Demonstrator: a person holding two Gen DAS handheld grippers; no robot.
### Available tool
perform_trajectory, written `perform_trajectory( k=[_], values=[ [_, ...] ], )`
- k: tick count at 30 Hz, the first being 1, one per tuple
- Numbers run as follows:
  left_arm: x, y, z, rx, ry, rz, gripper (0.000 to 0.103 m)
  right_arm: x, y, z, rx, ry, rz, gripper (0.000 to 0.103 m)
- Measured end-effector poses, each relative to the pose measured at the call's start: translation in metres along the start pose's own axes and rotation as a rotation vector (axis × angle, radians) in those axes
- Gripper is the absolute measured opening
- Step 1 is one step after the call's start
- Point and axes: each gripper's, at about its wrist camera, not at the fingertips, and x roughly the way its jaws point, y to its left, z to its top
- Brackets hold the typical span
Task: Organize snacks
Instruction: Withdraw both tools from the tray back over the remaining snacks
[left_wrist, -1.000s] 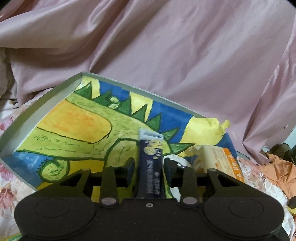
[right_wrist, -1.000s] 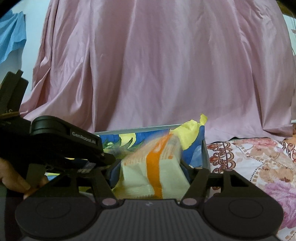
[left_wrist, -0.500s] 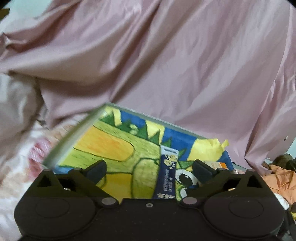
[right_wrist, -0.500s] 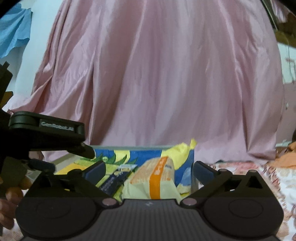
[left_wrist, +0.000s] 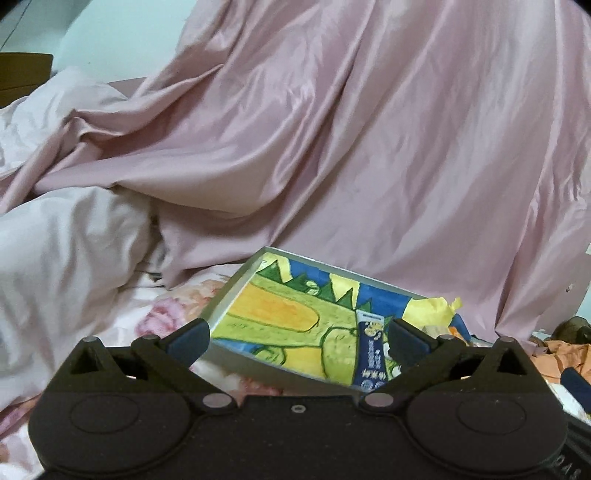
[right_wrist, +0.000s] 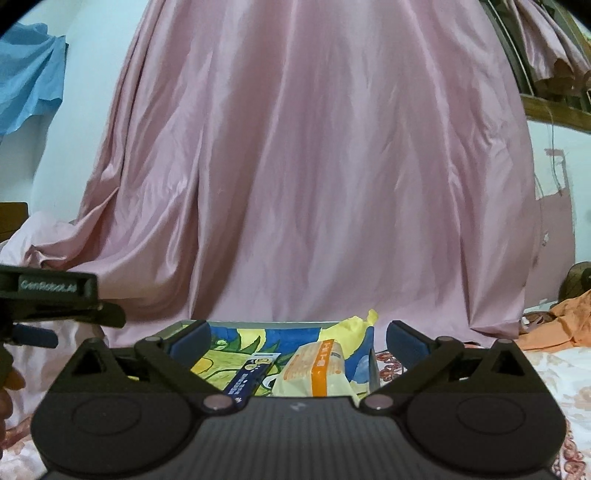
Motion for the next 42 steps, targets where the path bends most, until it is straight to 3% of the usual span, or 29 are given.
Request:
perform_trajectory(
  k=[10, 23, 42],
  values=[
    [-0.054, 0.032, -0.038, 0.003, 0.0, 0.032, 0.102, -0.032, 0.022, -0.009, -0.029, 0.038, 0.05, 0.103],
    [-0.091, 0.067, -0.081, 0.013, 0.056, 0.052, 0.102, -0.07, 0.048, -0.033, -0.078, 0.111, 0.077, 0.103],
    [-0.092, 0.097, -0.143, 0.086, 0.232, 0.047, 0.102, -0.094, 0.062, -0.09, -0.153, 0.375, 0.078, 0.103]
  ],
)
